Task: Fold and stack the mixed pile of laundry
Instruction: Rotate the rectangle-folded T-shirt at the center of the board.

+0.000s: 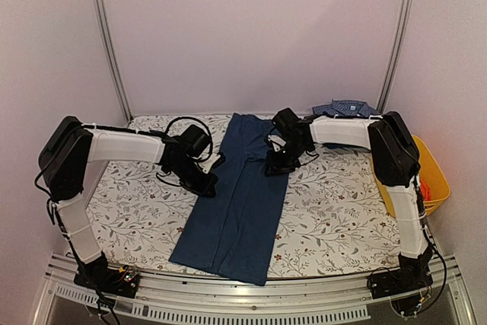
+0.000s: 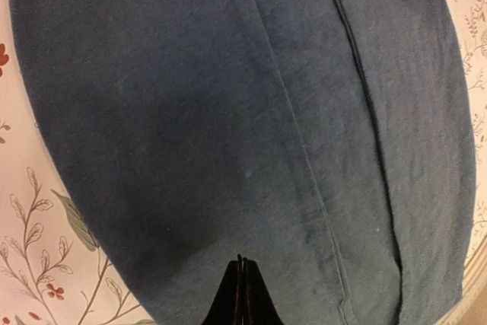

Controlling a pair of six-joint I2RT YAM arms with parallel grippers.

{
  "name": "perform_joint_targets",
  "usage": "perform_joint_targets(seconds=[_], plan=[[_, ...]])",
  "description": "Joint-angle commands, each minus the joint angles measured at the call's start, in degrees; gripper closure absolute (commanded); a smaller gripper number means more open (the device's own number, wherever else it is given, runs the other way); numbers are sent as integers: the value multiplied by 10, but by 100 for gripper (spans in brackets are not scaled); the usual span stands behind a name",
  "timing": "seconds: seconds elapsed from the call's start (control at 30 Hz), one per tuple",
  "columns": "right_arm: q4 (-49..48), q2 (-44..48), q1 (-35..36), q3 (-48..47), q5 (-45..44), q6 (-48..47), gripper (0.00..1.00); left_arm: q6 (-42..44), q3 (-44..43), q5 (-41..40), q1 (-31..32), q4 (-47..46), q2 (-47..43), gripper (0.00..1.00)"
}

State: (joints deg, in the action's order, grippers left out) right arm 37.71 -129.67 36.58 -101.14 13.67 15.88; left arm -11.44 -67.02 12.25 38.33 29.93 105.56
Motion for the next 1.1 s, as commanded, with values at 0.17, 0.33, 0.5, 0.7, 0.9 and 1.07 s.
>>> perform_joint_targets(seconds=[0.17,0.33,0.5,0.7,0.9,1.07], plan=[[13,-44,-76,34,-30,-30,67,-17,21,-10,11,-16,-22,100],[31,-85,-105,-20,-34,-51,67,-23,15,-5,12,-20,-13,100],[54,-132,-110,-107,-37,-70,66,-28,11,0,15,-28,-13,100],[42,-82,-109,-121,4,-83,61,-41,36,3,21,-57,-60,92],[-15,83,-104,15,104,-34,56,-72,97,34,20,-106,-162,67],[-61,232,-76,201,166,37,56,-145,168,98,23,-117,-211,67]])
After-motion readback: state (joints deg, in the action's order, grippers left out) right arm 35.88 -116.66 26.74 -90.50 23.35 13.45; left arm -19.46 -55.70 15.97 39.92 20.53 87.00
